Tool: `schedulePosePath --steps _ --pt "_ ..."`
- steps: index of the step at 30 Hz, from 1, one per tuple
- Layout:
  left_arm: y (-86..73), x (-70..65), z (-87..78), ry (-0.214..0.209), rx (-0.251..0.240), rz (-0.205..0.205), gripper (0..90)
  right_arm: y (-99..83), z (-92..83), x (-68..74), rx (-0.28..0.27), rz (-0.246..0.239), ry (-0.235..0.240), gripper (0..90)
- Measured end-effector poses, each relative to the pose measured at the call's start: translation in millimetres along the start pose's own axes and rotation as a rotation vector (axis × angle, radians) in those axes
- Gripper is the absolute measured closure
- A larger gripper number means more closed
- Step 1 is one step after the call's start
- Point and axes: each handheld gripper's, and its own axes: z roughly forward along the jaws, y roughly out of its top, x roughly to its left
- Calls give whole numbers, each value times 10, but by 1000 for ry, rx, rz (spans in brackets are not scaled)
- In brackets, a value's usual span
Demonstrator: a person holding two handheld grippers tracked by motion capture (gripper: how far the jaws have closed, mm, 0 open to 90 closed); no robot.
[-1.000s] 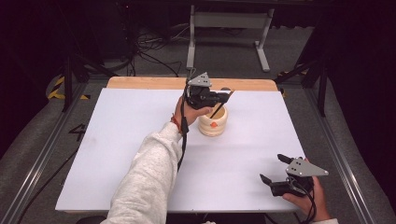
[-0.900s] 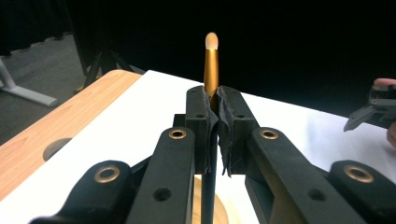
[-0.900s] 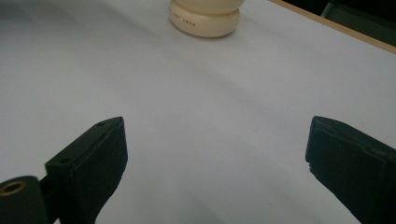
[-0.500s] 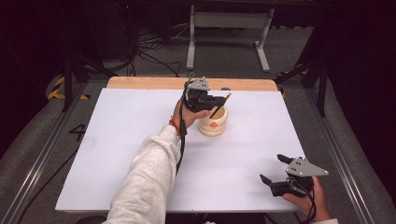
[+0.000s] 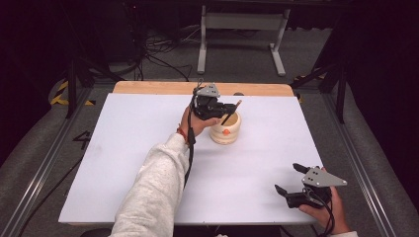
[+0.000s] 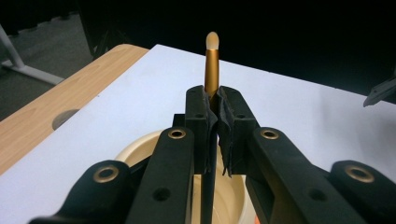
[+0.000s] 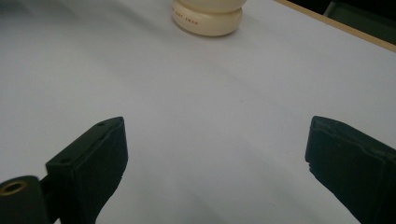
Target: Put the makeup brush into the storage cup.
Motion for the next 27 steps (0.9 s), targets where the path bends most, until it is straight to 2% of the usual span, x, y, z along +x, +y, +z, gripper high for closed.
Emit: schedulePosePath --steps 4,6,7,9,11,13,14,16,17,19,21,23,27 --pt "-2 3 -8 -2 13 5 814 -1 0 -2 0 2 0 64" --pt "3 -7 -21 0 12 0 742 -1 -2 1 2 4 0 64" --pt "7 -11 -28 -1 12 7 746 0 -2 -1 -2 1 2 64" --pt "19 -29 -48 26 19 20 707 1 -4 0 -1 1 1 64" --pt "33 -33 -66 38 25 21 595 -1 -2 -1 3 5 -1 64" --pt "47 -49 -77 68 49 35 523 -2 -2 0 3 4 0 64" --pt "49 -53 -86 64 50 38 495 0 0 -1 1 2 1 64" --pt "52 -61 -96 74 48 41 481 1 -1 -1 1 2 1 64" --pt "58 -74 -112 108 40 50 456 1 0 0 2 1 1 64" --pt "66 -85 -139 103 29 55 420 0 1 0 2 1 2 64" --pt "74 -98 -160 125 29 70 399 1 0 1 2 0 3 64" --pt "76 -106 -169 133 25 62 377 2 -1 1 0 2 2 64" --pt "71 -118 -197 159 25 76 292 3 1 5 4 2 3 64"
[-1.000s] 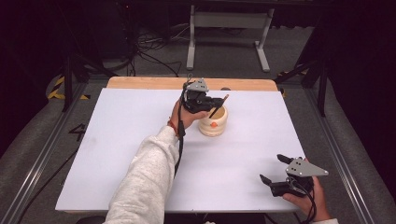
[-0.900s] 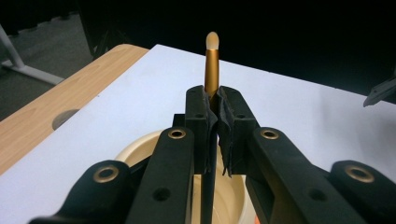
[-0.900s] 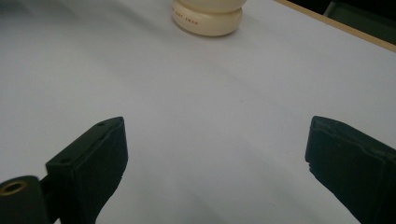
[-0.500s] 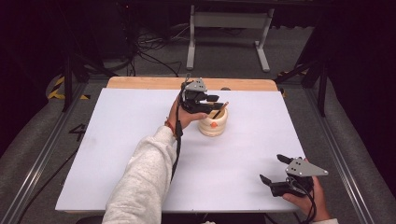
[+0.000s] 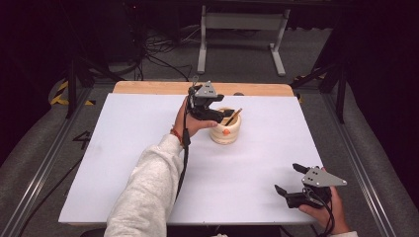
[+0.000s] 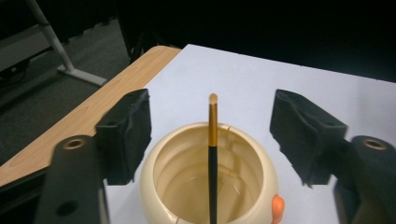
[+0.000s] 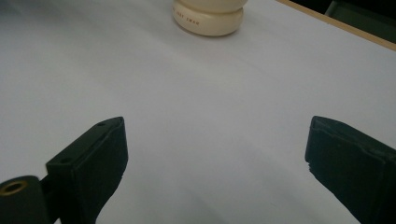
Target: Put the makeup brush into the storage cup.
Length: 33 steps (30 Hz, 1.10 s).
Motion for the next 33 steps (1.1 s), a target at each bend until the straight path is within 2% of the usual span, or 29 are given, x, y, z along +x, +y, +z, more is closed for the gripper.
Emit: schedulePosePath --steps 1,3,4,5,6,12,17,21,25,33 --pt "-2 -1 -7 15 3 7 283 0 0 0 1 1 1 64" --pt "-6 -6 -10 19 5 5 233 0 1 0 3 1 0 64" --pt "-10 -13 -14 47 13 3 233 0 2 -1 3 1 -1 64" --pt "-12 -13 -19 44 16 9 163 0 0 -1 2 1 -1 64" --pt "-16 -23 -26 40 11 9 138 0 0 -1 2 1 -1 64" --pt "-16 -29 -46 42 32 16 56 3 0 5 4 -2 1 64" --pt "-12 -49 -83 19 41 28 41 2 -3 -1 0 -3 -1 64" --pt "-6 -81 -96 18 60 58 37 6 -1 7 2 -6 -1 64" --pt "-7 -113 -92 35 96 83 39 8 2 8 2 -8 1 65" --pt "12 -171 -159 49 91 114 43 8 3 12 3 -7 3 64"
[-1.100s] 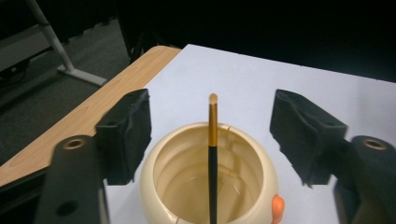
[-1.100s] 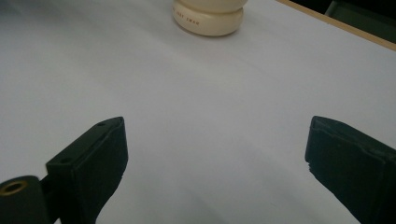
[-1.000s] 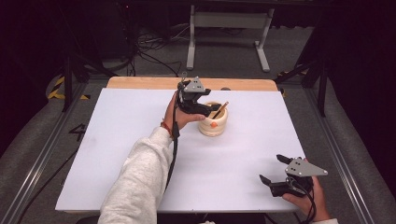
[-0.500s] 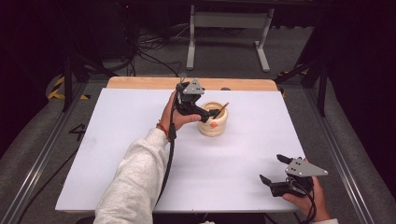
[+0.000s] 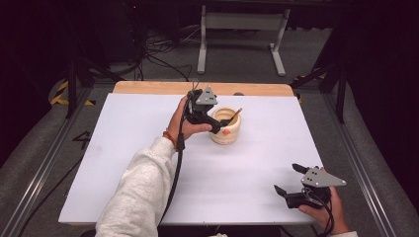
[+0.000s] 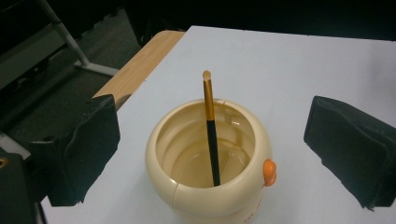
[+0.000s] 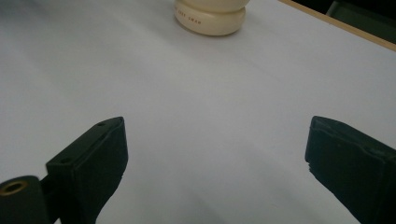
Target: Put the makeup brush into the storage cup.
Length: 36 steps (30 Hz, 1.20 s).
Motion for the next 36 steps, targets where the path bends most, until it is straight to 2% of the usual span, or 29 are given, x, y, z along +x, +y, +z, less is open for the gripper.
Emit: schedulePosePath --steps 6,13,20,23,25,29,33,36 --pt "-11 -19 -55 15 19 11 45 3 -2 8 -2 1 -1 64" --pt "-12 -41 -176 25 5 28 46 4 -3 4 -2 0 -3 64" --pt "-44 -66 -247 37 16 47 46 5 1 5 1 -1 -1 64" --pt "-56 -70 -280 45 9 42 48 4 0 2 2 -2 -2 65" --pt "-71 -78 -296 44 14 38 47 4 -1 -1 0 -3 -3 64" --pt "-95 -105 -316 45 25 61 47 5 -5 -1 0 -5 -6 64" --pt "-119 -109 -343 38 33 61 46 7 -1 5 -1 -6 -6 64" --pt "-135 -113 -376 45 32 75 46 6 -3 -1 1 -4 -5 65"
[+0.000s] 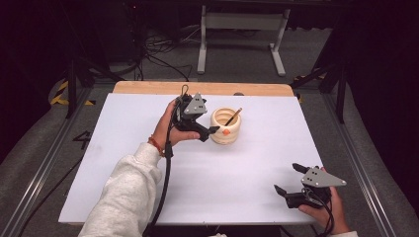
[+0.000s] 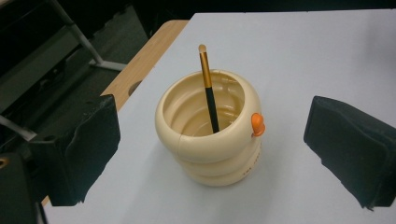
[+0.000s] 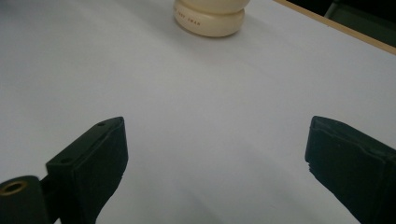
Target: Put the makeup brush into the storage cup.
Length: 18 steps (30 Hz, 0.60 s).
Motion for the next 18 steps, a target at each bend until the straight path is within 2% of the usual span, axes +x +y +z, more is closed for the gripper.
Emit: schedulePosePath --steps 18 --pt "-94 -55 -199 26 -5 12 47 5 3 6 0 -3 0 64"
